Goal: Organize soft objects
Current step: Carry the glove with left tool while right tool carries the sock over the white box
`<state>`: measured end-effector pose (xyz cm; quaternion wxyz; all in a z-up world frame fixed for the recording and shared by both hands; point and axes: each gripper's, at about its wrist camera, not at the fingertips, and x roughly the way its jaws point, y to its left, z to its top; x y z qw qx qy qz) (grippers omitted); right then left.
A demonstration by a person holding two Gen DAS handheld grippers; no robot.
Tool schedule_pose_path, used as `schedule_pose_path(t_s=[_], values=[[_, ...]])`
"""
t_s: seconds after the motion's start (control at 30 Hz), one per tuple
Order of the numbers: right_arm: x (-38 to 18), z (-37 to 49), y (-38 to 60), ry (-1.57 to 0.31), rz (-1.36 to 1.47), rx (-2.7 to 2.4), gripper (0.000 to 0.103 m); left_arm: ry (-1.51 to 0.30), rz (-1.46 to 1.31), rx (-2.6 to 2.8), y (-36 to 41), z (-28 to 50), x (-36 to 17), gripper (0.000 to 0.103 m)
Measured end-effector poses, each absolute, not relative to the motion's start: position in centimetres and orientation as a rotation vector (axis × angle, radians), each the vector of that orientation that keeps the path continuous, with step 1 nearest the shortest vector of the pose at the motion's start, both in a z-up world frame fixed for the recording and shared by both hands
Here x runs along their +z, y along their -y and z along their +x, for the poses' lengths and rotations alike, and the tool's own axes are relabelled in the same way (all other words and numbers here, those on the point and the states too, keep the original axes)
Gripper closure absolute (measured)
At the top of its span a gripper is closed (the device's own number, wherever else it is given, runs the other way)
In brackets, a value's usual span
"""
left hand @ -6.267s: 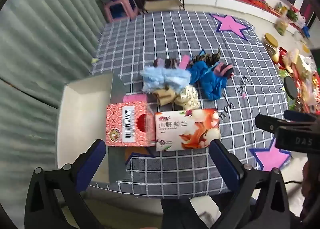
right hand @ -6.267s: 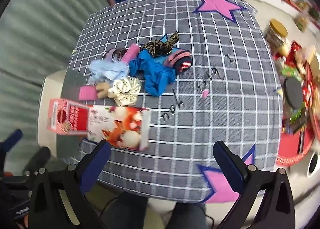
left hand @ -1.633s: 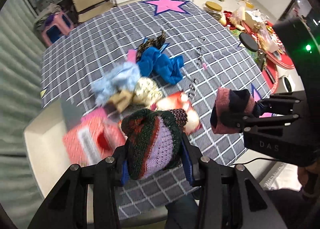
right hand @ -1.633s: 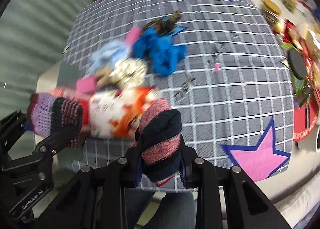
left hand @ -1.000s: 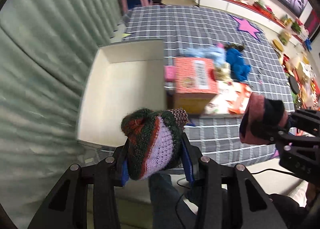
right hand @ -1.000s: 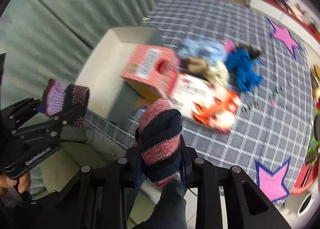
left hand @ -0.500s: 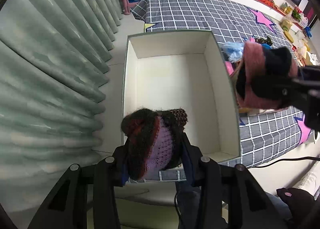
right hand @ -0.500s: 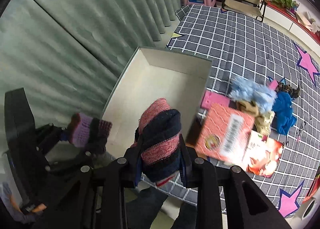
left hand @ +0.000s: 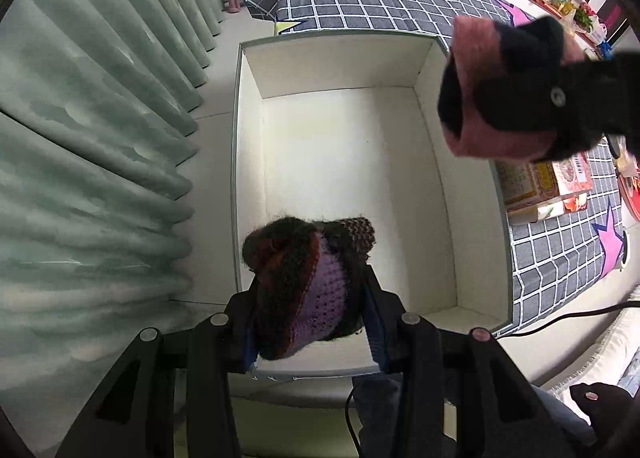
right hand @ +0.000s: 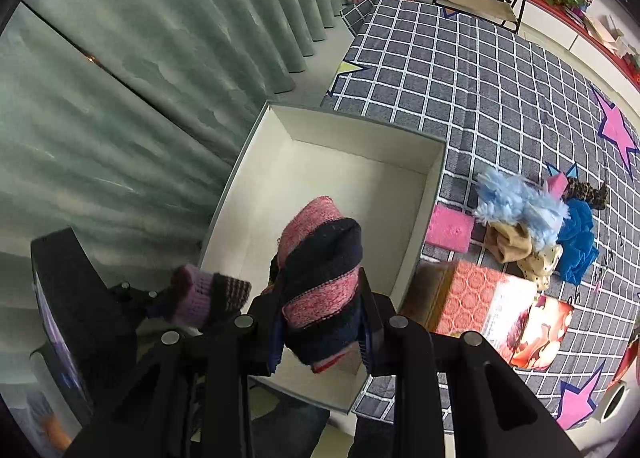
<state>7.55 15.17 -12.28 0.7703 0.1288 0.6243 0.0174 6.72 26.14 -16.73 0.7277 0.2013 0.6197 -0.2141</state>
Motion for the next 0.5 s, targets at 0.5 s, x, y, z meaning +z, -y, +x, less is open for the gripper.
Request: schedule_pose_path(t_s=[0.5], values=[[-13.4,9.5,-15.2,-1.389,0.276,0.022,0.073,-1.405,0.472,-0.514,-25.6,7.5,-17.9,0.057]])
